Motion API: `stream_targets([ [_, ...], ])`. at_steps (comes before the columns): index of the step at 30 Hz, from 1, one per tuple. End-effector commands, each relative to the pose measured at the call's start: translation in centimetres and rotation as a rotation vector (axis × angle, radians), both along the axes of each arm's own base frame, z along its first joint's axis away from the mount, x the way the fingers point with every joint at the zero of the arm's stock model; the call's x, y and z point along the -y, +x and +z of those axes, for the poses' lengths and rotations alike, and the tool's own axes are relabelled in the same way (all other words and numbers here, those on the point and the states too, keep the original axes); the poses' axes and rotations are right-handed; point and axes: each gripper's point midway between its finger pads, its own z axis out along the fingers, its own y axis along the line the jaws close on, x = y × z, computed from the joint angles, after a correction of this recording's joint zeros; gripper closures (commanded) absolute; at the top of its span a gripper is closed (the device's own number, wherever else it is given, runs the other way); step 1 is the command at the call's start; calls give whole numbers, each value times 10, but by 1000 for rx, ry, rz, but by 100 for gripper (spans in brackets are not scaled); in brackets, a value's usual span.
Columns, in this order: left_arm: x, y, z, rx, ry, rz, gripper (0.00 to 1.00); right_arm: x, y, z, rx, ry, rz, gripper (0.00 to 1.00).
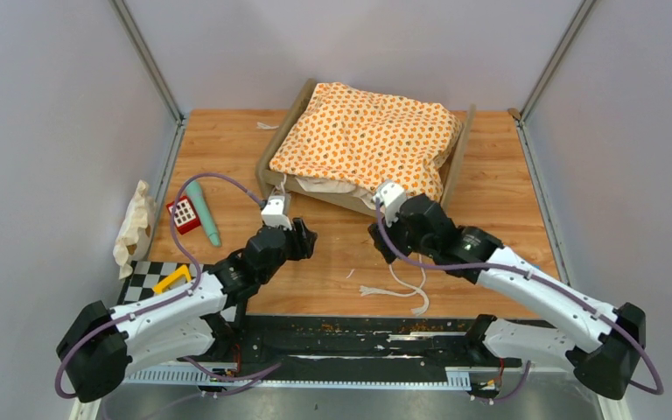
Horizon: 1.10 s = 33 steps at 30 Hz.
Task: Set up the pet bed
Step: Tie the ropes to the bed frame, then move the bed frame to the center of the board.
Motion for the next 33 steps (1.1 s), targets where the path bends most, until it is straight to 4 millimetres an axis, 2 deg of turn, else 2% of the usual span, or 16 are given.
stream_targets([
  [1,-1,0,14,26,16,-23,40,16,37,113,85,233,-388,38],
  [4,-2,-2,15,23,9,-25,39,50,56,146,101,190,-627,35],
  [6,-3,-3,16,22,3,-22,39,81,73,156,118,190,-790,35],
  [9,-7,-6,18,23,-3,-16,38,121,98,143,70,225,-931,34],
  [11,-10,-7,19,26,-2,-10,38,134,111,133,62,220,-963,33],
  [15,-14,-8,20,30,7,-1,37,140,131,114,24,200,-980,33],
  [20,-19,-10,16,18,21,7,37,149,150,101,16,183,-1006,35],
  [22,-20,-11,15,16,22,11,37,152,156,93,8,164,-1002,41],
  [24,-22,-11,15,18,22,14,37,149,165,87,14,144,-972,54],
  [27,-22,-11,15,18,28,16,37,144,172,76,7,107,-921,60],
  [30,-23,-11,13,15,33,16,37,135,173,68,-4,93,-864,72],
  [33,-22,-11,11,11,40,15,37,120,175,65,7,93,-800,79],
])
